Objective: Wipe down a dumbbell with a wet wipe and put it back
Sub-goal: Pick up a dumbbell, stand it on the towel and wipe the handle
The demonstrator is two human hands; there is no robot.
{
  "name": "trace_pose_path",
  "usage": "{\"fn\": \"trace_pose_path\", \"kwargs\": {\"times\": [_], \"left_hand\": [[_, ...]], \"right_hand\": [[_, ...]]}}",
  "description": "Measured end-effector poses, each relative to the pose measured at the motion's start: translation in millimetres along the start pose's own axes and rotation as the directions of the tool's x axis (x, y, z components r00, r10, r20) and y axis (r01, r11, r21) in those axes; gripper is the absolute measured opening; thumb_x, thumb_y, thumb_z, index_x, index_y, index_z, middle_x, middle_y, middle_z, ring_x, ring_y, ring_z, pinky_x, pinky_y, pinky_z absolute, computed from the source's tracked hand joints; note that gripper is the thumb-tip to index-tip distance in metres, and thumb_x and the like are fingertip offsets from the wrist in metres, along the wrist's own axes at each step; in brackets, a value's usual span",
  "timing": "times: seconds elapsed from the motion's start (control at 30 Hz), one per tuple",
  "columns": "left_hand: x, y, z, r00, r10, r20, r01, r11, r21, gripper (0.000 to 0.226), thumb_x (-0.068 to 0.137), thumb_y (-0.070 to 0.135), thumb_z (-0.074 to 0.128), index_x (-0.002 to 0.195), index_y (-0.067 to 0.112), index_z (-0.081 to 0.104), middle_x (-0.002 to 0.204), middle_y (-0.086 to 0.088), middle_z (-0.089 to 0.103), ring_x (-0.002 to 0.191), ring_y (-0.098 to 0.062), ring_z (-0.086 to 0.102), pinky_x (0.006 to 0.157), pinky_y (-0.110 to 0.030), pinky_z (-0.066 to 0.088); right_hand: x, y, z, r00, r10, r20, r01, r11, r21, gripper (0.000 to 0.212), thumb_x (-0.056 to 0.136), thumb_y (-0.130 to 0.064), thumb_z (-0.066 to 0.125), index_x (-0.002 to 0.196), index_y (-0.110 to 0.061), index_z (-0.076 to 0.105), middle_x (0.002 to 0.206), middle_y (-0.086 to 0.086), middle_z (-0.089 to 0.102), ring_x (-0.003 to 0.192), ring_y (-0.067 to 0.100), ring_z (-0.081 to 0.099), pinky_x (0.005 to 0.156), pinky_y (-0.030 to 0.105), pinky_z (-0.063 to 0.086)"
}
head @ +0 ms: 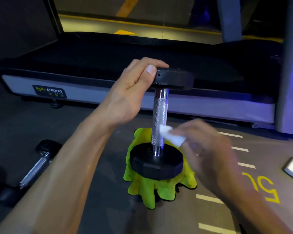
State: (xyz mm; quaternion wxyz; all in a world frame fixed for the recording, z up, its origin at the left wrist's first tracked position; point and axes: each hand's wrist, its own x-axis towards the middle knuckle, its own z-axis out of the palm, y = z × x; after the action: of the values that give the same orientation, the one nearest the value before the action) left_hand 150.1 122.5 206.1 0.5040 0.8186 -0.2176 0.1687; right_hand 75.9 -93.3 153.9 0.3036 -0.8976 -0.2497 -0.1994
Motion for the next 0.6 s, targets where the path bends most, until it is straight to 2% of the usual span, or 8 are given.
{"fn": "trace_pose_path", "kwargs": {"times": [0.07, 0.13, 0.23, 0.3, 0.37, 0.5, 0.57, 0.6], "left_hand": [[1.2, -2.6, -1.9, 1.0, -0.008, 0.006, 0.008, 0.999, -0.035, 0.033, 0.111, 0.032, 0.034, 0.127, 0.032, 0.064, 0.125, -0.008, 0.062, 0.126, -0.017, 0.056, 0.113, -0.029, 0.038], [0.2, -2.2, -3.2, 1.0, -0.022, 0.012, 0.022, 0.998, -0.054, 0.033, 0.11, 0.032, 0.035, 0.127, 0.03, 0.064, 0.126, -0.009, 0.062, 0.125, -0.012, 0.055, 0.109, -0.019, 0.036], [-0.3, -0.4, -3.8, 0.999, -0.043, 0.024, 0.045, 0.996, -0.079, 0.034, 0.109, 0.034, 0.034, 0.126, 0.03, 0.064, 0.128, -0.01, 0.062, 0.126, -0.015, 0.056, 0.112, -0.022, 0.037], [-0.6, -0.4, -5.8, 0.998, -0.049, 0.043, 0.053, 0.993, -0.108, 0.036, 0.109, 0.034, 0.034, 0.127, 0.028, 0.064, 0.13, -0.015, 0.063, 0.128, -0.02, 0.057, 0.117, -0.031, 0.038], [-2.1, 0.0, -8.1, 0.997, -0.048, 0.057, 0.054, 0.992, -0.117, 0.036, 0.11, 0.034, 0.034, 0.128, 0.027, 0.064, 0.132, -0.015, 0.063, 0.129, -0.021, 0.057, 0.118, -0.034, 0.037], [-6.0, 3.3, -10.4, 0.997, -0.036, 0.066, 0.044, 0.992, -0.119, 0.034, 0.11, 0.032, 0.034, 0.128, 0.029, 0.063, 0.132, -0.014, 0.061, 0.128, -0.018, 0.056, 0.114, -0.025, 0.037], [-6.5, 4.7, -11.2, 0.997, -0.036, 0.071, 0.044, 0.993, -0.114, 0.034, 0.11, 0.032, 0.034, 0.127, 0.029, 0.063, 0.133, -0.013, 0.061, 0.128, -0.017, 0.056, 0.112, -0.021, 0.037], [-6.7, 4.8, -11.5, 0.997, -0.037, 0.075, 0.046, 0.992, -0.114, 0.034, 0.11, 0.032, 0.034, 0.127, 0.029, 0.063, 0.133, -0.013, 0.061, 0.128, -0.016, 0.056, 0.112, -0.021, 0.037]], "right_hand": [[0.1, -3.6, 8.3, 0.968, -0.114, 0.222, 0.111, 0.993, 0.028, 0.032, 0.087, -0.007, 0.059, 0.106, -0.023, 0.079, 0.108, -0.011, 0.069, 0.093, 0.005, 0.064, 0.084, 0.0, 0.037], [16.2, -4.3, 2.4, 0.905, -0.111, 0.411, 0.106, 0.994, 0.036, 0.033, 0.086, -0.008, 0.059, 0.102, -0.026, 0.081, 0.103, -0.011, 0.072, 0.094, 0.006, 0.063, 0.081, -0.003, 0.032], [35.0, -7.6, 2.8, 0.858, -0.04, 0.512, 0.09, 0.993, -0.072, 0.039, 0.086, -0.006, 0.058, 0.104, -0.031, 0.081, 0.1, -0.016, 0.068, 0.098, 0.009, 0.063, 0.079, 0.013, 0.039], [30.9, -9.7, 12.8, 0.888, -0.062, 0.455, 0.117, 0.989, -0.093, 0.037, 0.085, -0.008, 0.058, 0.102, -0.031, 0.081, 0.097, -0.015, 0.067, 0.095, 0.015, 0.066, 0.079, 0.03, 0.051], [17.5, -6.0, 17.7, 0.93, -0.102, 0.352, 0.123, 0.992, -0.039, 0.033, 0.082, -0.011, 0.06, 0.099, -0.029, 0.081, 0.098, -0.014, 0.068, 0.087, 0.013, 0.066, 0.071, 0.034, 0.056], [20.7, 7.9, 18.6, 0.982, -0.177, 0.071, 0.178, 0.984, -0.005, 0.023, 0.088, -0.008, 0.072, 0.105, -0.022, 0.08, 0.101, -0.007, 0.068, 0.079, 0.012, 0.064, 0.069, 0.03, 0.054], [30.5, 7.5, 19.6, 0.985, -0.159, -0.073, 0.16, 0.987, 0.015, 0.022, 0.089, -0.004, 0.075, 0.106, -0.018, 0.08, 0.1, -0.004, 0.067, 0.078, 0.009, 0.06, 0.07, 0.023, 0.049], [30.3, 6.5, 21.3, 0.984, -0.154, -0.091, 0.156, 0.988, 0.017, 0.022, 0.09, -0.003, 0.075, 0.106, -0.016, 0.08, 0.101, -0.002, 0.066, 0.079, 0.008, 0.059, 0.072, 0.019, 0.047]]}}
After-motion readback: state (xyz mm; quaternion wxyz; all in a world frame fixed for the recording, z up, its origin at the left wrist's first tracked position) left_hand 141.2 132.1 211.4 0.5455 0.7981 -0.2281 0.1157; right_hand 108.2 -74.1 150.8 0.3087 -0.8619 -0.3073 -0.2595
